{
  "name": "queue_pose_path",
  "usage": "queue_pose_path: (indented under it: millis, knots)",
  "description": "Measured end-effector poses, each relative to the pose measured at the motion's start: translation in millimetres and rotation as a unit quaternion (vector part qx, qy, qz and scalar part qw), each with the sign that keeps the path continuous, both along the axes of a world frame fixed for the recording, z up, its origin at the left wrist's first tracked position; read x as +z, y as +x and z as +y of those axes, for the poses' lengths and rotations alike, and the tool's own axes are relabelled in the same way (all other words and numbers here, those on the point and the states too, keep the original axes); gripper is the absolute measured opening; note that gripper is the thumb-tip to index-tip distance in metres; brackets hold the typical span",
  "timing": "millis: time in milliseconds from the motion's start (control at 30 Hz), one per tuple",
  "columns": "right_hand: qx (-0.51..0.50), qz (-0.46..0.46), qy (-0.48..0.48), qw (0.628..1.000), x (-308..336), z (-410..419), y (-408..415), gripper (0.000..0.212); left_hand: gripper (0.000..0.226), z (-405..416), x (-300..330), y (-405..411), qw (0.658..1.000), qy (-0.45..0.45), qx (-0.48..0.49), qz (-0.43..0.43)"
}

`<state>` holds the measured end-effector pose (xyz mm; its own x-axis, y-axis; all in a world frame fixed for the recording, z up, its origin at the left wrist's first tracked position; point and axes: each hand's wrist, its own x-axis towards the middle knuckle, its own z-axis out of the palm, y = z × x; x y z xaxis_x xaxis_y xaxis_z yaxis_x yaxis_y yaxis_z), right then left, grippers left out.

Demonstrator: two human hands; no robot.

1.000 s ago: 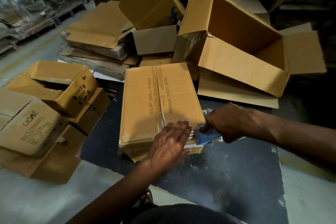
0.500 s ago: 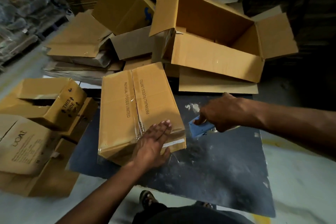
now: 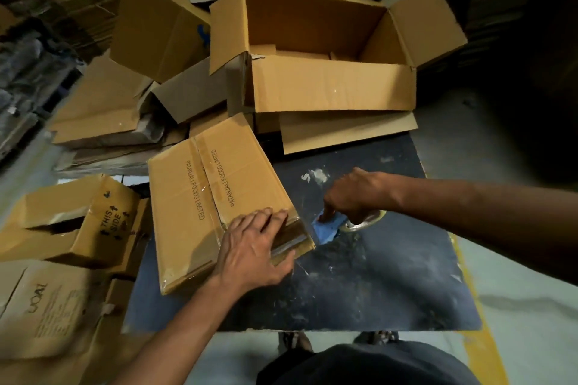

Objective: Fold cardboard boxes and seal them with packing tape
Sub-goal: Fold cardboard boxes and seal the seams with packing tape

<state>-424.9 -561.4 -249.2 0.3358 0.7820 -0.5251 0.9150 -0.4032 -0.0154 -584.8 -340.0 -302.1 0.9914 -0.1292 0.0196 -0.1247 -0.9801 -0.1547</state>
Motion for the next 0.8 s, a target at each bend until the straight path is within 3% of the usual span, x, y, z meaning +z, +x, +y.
queue_pose_path:
  millis: [133,267,367,500,600,733,800]
  knots:
    - [-0.006,-0.007,-0.007,1.0,-6.4,19.3,-8.6,0.042,0.09,-4.8,14.7,39.7,0.988,0.046,-0.119,0.093]
    - [-0.029,-0.021,-0.028,0.999,-6.2,33.8,-8.3,0.036,0.096,-3.4,13.3,61.9,0.971,0.072,-0.15,0.17]
    - [-0.053,-0.014,-0.028,0.998,-19.5,37.9,-6.2,0.035,0.101,-1.2,13.5,71.1,0.964,0.091,-0.178,0.177]
    - [-0.031,-0.05,-0.104,0.993,-74.6,24.5,-9.5,0.04,0.103,-1.6,12.3,80.3,0.958,0.097,-0.201,0.179]
    - [-0.102,0.045,-0.079,0.991,-107.3,-5.2,4.6,0.037,0.097,-0.8,10.5,87.0,0.958,0.066,-0.208,0.188]
    - [-0.113,0.185,-0.071,0.974,-123.3,-35.1,27.4,0.046,0.101,-4.4,9.6,101.2,0.949,0.053,-0.201,0.238]
    - [-0.133,0.214,-0.06,0.966,-127.1,-43.9,35.7,0.05,0.099,-1.3,5.5,108.1,0.955,-0.012,-0.169,0.243]
